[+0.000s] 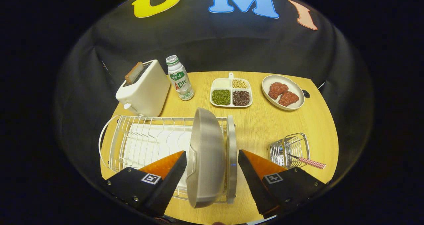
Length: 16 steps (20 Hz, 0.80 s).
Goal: Take the plate from the dish rack, then take the spoon from the basket and place it into the plate.
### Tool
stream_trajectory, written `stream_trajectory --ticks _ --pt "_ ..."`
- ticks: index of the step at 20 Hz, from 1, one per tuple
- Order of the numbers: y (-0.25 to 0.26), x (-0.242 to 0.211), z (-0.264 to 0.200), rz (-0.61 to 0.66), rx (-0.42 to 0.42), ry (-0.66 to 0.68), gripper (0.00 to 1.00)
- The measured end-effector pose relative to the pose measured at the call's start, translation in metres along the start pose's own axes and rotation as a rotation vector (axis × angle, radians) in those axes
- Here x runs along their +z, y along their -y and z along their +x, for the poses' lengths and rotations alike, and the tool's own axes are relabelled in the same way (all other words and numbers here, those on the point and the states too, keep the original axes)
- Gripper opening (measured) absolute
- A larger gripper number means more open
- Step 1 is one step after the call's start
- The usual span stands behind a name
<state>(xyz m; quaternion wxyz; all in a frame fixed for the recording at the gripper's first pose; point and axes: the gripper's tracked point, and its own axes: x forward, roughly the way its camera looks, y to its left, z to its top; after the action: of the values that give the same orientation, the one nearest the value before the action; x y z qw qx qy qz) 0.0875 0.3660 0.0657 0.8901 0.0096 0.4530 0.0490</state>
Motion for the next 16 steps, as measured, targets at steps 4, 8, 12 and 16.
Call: stream_trajectory --ticks 4,8,12,16 --pt "0.014 0.001 0.009 -0.061 -0.152 -0.017 0.74" --pt "0.002 0.002 0.011 -0.05 -0.187 -0.035 0.35" --pt "-0.004 0.005 0.001 -0.078 -0.269 -0.073 0.28" --pt "-0.009 0.015 -0.009 -0.124 -0.362 -0.082 0.29"
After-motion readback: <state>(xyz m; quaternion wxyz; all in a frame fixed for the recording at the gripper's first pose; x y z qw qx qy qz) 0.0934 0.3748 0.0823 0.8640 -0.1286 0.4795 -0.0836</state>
